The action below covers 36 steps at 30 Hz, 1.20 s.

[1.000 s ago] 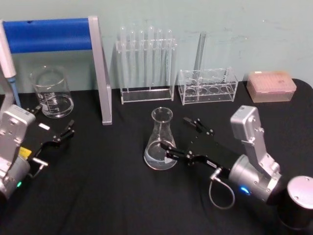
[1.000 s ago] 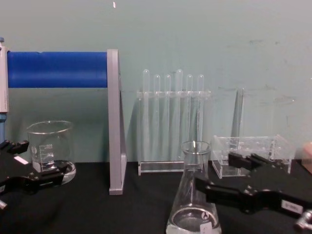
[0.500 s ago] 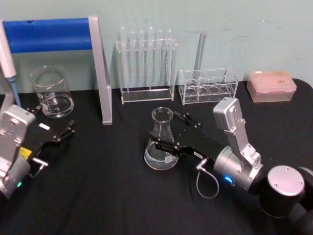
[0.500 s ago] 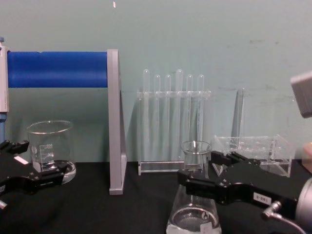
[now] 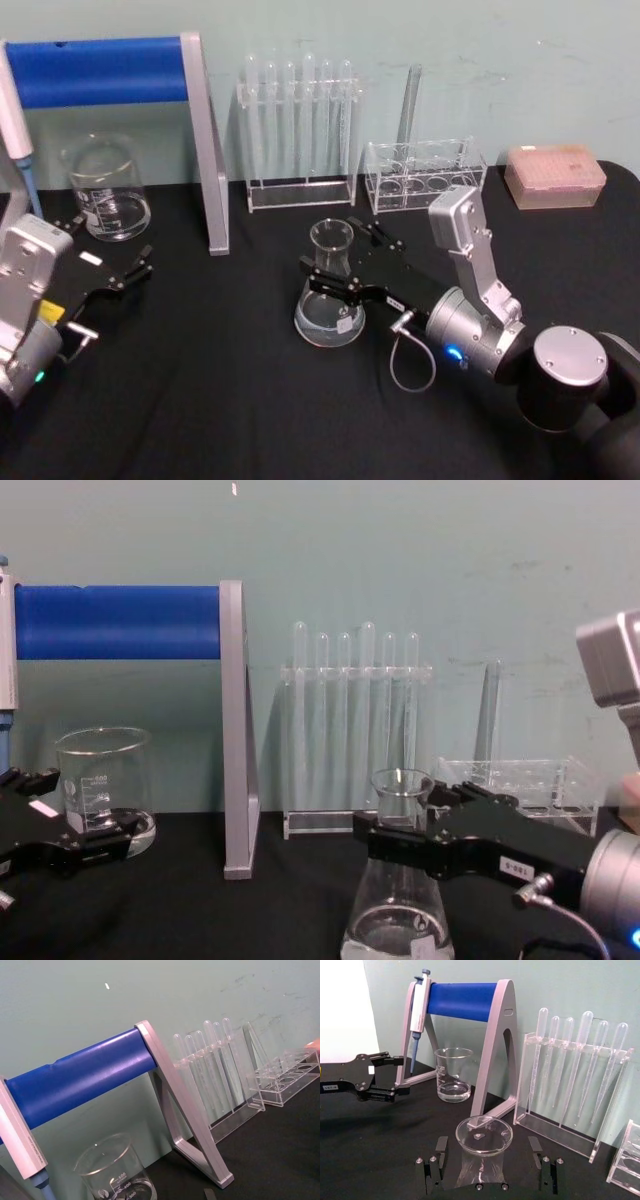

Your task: Grasp the erlenmeyer flask with one hand, shake it three times, then place it back.

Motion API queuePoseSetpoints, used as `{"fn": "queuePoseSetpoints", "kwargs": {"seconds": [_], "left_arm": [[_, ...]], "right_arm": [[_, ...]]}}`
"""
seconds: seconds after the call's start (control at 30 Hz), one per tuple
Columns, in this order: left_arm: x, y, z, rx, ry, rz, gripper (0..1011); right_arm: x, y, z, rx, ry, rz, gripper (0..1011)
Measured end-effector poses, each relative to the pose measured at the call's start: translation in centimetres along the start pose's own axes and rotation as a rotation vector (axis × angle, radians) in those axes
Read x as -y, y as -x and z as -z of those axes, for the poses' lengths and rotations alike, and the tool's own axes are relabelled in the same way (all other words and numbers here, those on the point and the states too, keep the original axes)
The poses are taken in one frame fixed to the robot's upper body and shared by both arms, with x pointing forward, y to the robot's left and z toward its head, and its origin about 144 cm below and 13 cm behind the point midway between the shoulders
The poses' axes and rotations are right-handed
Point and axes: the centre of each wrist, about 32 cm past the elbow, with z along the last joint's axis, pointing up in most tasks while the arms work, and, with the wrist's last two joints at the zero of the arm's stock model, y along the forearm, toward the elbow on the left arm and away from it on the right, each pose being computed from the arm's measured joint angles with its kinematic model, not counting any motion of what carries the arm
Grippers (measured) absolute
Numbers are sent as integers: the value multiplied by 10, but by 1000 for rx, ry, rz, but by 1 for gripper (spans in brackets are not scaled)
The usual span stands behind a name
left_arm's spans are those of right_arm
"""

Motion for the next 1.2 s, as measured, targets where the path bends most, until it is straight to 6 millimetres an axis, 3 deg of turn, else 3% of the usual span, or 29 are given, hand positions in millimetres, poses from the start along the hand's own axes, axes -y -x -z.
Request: {"fn": "queuePoseSetpoints", "kwargs": {"seconds": [0.67,1.0,1.2], "left_arm": [[0,0,0,0,0,0,1001],[0,0,0,0,0,0,1001],[0,0,0,0,0,0,1001]], "right_arm": [[-2,0,0,-7,3,4,995],[-2,0,0,-7,2,4,761],[-2,0,0,-7,2,4,542]]}}
